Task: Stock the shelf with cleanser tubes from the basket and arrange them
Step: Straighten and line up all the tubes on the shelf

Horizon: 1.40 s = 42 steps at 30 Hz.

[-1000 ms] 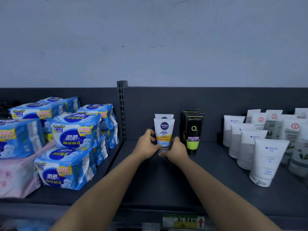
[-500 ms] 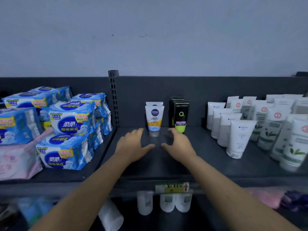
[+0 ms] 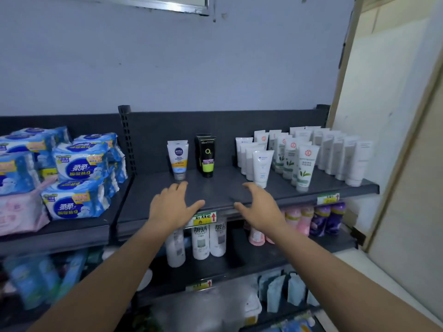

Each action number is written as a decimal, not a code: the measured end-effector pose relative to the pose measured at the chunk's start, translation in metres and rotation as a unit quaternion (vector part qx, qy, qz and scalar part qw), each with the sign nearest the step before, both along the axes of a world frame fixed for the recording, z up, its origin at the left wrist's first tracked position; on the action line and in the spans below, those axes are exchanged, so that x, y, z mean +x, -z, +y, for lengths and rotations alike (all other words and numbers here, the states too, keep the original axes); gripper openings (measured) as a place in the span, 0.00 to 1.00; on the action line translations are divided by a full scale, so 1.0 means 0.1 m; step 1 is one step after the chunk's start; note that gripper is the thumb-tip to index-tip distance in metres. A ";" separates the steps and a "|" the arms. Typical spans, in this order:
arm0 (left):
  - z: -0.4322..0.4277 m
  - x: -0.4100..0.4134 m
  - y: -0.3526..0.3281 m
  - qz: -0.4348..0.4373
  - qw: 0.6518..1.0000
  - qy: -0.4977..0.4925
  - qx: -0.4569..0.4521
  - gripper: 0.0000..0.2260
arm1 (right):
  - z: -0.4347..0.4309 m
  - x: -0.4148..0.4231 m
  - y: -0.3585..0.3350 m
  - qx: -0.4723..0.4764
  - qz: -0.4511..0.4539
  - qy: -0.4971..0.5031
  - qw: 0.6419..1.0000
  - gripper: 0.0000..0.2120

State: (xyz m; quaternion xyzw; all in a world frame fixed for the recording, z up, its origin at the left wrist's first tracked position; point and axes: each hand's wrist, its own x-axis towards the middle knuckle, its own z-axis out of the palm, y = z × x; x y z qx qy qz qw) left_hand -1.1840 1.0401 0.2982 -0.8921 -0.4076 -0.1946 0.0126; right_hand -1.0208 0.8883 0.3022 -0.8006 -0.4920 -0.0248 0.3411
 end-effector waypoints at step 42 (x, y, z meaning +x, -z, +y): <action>1.60 1.77 0.22 -0.326 0.893 0.029 -0.308 0.39 | 2.45 1.18 0.13 0.131 0.492 -0.067 0.858 0.41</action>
